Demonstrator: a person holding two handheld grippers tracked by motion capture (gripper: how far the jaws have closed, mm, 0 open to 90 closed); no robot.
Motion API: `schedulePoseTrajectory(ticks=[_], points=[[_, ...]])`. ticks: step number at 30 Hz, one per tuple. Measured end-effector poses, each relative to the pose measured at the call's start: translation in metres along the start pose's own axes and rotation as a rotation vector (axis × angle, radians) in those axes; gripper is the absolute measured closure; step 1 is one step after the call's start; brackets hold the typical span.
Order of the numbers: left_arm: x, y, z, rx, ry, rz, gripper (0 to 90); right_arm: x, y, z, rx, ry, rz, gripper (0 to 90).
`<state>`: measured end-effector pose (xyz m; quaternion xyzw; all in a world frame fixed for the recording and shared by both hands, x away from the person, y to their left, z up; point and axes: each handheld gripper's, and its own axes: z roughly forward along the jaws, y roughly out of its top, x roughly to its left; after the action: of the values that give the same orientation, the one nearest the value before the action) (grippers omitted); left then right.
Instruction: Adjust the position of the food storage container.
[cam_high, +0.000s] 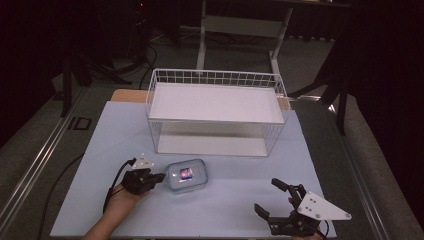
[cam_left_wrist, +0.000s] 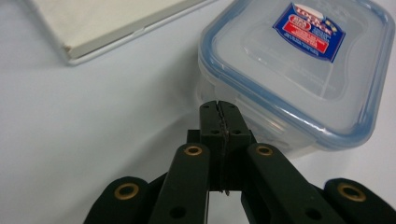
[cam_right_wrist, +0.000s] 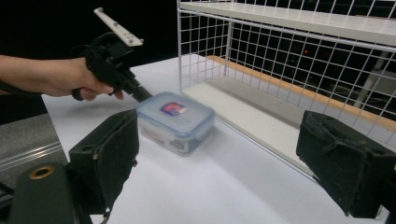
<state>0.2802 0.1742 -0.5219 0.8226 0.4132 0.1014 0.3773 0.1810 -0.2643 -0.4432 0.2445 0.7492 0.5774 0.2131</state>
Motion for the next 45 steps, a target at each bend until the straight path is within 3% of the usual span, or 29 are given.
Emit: schedulePoseTrajectory(ticks=[4,12,16,20,24,29,30,33,37,45], points=[[-0.002,0.007,0.006,-0.008,-0.011,-0.004,90.0,0.000,0.000,0.000,0.004,0.000,-0.005,13.2],[-0.013,0.026,0.024,-0.004,-0.025,0.031,90.0,-0.001,-0.001,0.001,0.008,0.005,-0.002,13.2],[-0.018,0.033,0.030,-0.039,-0.057,0.031,90.0,-0.001,-0.001,0.001,0.005,0.010,-0.001,13.3],[-0.026,0.043,0.034,-0.028,-0.057,0.056,90.0,-0.002,-0.002,0.002,0.011,0.013,0.004,13.2],[-0.027,0.044,0.035,-0.014,-0.052,0.060,90.0,-0.002,-0.003,0.002,0.012,0.014,0.006,13.2],[-0.026,0.042,0.040,0.016,-0.027,0.035,90.0,-0.002,-0.003,0.002,0.014,0.014,0.002,13.3],[-0.025,0.040,0.042,0.021,-0.037,0.018,90.0,-0.002,-0.003,0.003,0.015,0.015,0.003,13.2],[-0.026,0.038,0.042,0.027,-0.037,0.020,90.0,-0.001,-0.003,0.003,0.018,0.017,0.001,13.2],[-0.036,0.038,0.044,0.033,-0.074,0.038,90.0,-0.001,-0.003,0.004,0.019,0.018,0.000,13.3],[-0.047,0.041,0.053,0.050,-0.096,0.060,90.0,0.000,-0.003,0.004,0.018,0.020,0.002,13.2]])
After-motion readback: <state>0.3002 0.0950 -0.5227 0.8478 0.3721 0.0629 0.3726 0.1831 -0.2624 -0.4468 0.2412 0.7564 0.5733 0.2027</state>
